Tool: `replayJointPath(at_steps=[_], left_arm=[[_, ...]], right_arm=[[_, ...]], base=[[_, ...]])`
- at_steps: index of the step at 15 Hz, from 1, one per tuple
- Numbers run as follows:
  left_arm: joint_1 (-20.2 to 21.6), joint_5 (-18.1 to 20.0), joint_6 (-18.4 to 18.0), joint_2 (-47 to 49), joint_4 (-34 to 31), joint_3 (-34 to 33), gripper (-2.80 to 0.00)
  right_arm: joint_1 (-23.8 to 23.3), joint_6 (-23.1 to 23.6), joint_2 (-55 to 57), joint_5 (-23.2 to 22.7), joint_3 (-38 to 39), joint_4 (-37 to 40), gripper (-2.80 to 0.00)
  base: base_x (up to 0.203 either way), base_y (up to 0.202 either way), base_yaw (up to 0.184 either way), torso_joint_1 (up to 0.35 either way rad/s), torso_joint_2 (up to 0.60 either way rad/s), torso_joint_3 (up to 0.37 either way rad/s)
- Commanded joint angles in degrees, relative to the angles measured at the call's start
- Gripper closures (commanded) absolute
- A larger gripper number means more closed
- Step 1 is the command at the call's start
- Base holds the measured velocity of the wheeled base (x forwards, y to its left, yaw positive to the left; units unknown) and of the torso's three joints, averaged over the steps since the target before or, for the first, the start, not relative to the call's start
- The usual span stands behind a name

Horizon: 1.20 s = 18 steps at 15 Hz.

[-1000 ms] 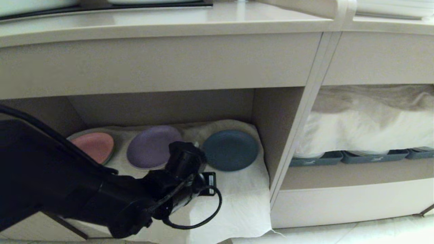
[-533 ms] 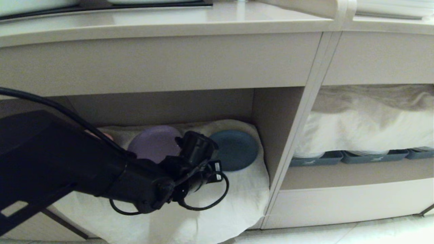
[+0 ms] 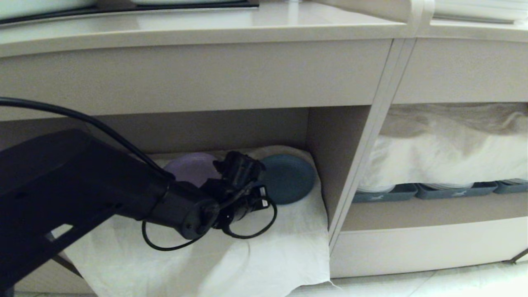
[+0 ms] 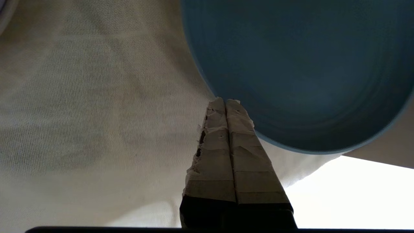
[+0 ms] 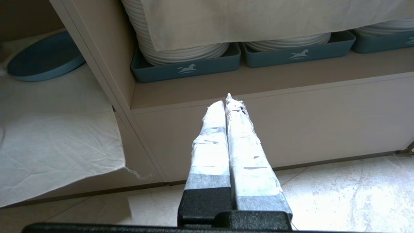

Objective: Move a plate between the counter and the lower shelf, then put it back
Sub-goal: Pick up the plate in the cupboard

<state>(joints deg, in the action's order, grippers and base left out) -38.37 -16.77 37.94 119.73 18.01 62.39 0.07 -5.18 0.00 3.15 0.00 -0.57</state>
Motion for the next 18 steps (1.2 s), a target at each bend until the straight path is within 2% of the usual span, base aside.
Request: replayJointPath(at_steps=[1,4,15,16,18], left_arm=[[0.4,-0.1,0.5,1.2,-1.5,2.7,0.0],[0.8,-0.1,0.9,2.4,-3.2,5.3,0.0],[0.8,-0.3,1.1,3.6,-3.2,6.3,0.0],[0.8,-0.3,1.1,3.7,-3.2,6.3,-2.8],[0.7,-0.3,1.1,3.7,-3.2,6.3,-2.8]], right_arm=[[0.0,-0.1,0.0,0.0,0.0,0.0,0.0],[0.0,0.0,0.0,0.0,0.0,0.0,0.0],[0.0,0.0,0.0,0.0,0.0,0.0,0.0],[0.0,0.0,0.0,0.0,0.0,0.0,0.0],[0.0,0.0,0.0,0.0,0.0,0.0,0.0]], base=[[0.0,0.0,0.0,0.0,0.0,0.0],[0.0,0.0,0.0,0.0,0.0,0.0],[0.0,0.0,0.0,0.0,0.0,0.0],[0.0,0.0,0.0,0.0,0.0,0.0],[0.0,0.0,0.0,0.0,0.0,0.0]])
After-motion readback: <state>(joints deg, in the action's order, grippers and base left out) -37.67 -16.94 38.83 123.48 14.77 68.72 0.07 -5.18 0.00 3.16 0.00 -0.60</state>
